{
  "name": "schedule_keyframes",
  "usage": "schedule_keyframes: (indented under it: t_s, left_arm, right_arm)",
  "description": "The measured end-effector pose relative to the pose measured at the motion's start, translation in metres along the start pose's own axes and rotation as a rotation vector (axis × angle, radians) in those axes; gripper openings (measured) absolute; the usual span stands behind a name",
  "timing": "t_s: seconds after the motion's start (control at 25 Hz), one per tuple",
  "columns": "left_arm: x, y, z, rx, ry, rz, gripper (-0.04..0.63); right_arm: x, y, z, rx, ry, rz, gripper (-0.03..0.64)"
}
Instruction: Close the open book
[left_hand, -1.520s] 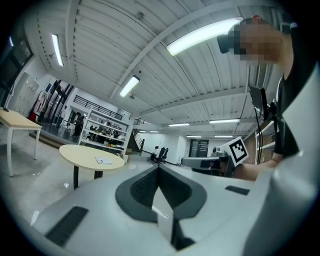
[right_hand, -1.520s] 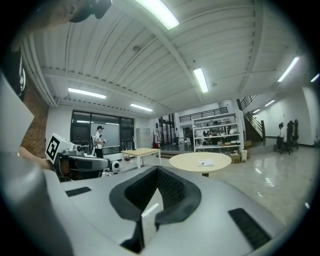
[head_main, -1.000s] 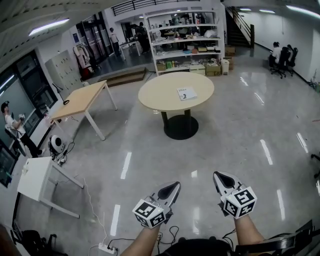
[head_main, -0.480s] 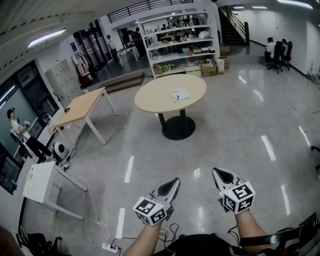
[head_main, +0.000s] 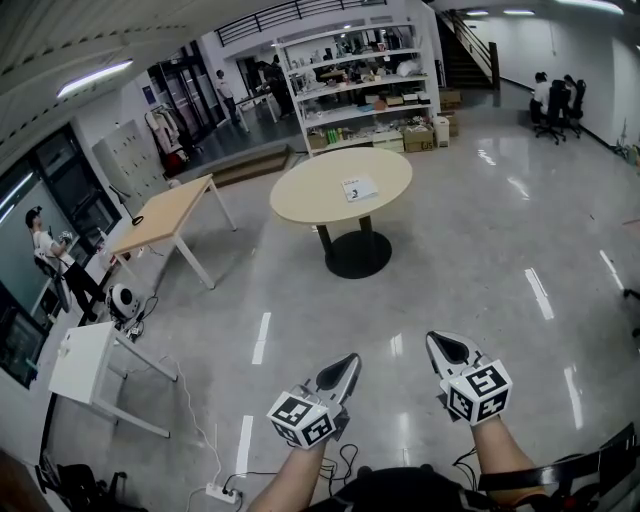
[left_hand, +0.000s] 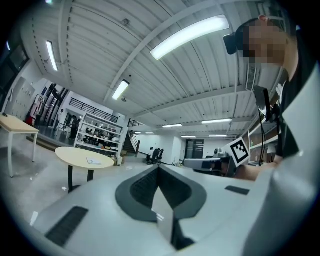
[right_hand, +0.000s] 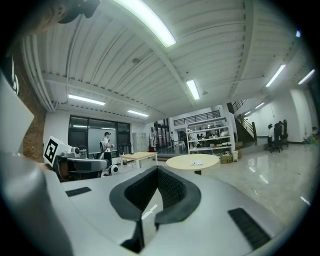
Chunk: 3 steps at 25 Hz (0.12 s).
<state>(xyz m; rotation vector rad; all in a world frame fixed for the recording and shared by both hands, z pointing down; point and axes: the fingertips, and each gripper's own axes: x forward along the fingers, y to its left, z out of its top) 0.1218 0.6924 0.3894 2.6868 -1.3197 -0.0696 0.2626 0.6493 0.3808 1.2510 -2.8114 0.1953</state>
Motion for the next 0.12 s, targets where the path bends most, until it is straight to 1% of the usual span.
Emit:
schedule_keyframes:
  t_s: [0.12]
  left_arm:
    - [0.0001, -0.0038, 0.0029, 0.001, -0.006, -0.001, -0.003]
  right_arm:
    - [-0.0026, -0.0002, -0.0006, 0.001, 0.005, -0.003, -0.002]
